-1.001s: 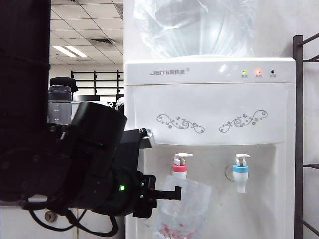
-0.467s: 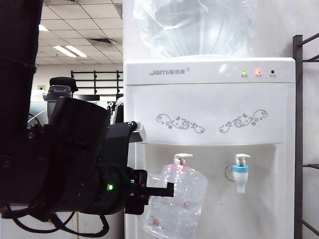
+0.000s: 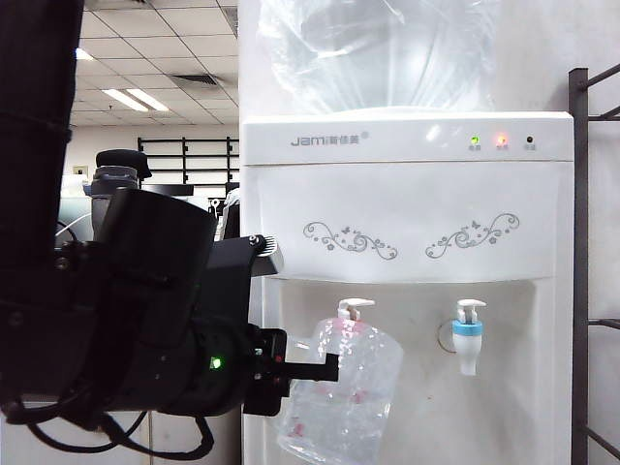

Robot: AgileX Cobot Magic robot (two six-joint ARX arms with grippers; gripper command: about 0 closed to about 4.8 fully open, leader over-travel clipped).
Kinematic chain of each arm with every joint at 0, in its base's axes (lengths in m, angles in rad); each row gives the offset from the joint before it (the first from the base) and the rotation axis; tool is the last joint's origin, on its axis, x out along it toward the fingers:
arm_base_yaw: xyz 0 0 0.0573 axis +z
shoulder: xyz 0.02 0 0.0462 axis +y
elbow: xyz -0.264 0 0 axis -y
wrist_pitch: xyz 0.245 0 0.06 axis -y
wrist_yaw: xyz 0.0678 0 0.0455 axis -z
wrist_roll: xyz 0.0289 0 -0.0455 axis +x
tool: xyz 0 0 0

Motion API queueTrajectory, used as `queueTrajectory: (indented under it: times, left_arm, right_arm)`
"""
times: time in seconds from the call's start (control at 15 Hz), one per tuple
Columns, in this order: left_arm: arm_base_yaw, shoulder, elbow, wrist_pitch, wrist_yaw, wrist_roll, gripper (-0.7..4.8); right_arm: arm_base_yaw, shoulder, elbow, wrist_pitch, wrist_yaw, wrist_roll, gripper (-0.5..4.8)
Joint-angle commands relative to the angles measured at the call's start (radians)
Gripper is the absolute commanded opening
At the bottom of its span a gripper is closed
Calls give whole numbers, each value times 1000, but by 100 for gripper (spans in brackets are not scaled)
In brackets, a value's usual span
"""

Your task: Pick up the plastic mug from the left desk, go to the hot water outlet of the water dispenser, press the vertical switch to get some water, then put the mug back on the desk.

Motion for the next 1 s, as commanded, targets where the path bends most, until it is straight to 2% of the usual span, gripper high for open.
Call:
queueTrajectory:
  times: [0.07, 0.4, 1.0]
  left_arm:
    - [-1, -13, 52, 60, -8, -11, -5]
    - [-1, -13, 118, -53, -10, -19, -5]
    - [-2, -13, 117, -39, 2, -15, -5]
  right_arm:
    - [0, -2, 2, 10, 1, 5, -5]
    - [0, -2, 2, 10, 1, 5, -5]
    - [0, -2, 2, 10, 1, 5, -5]
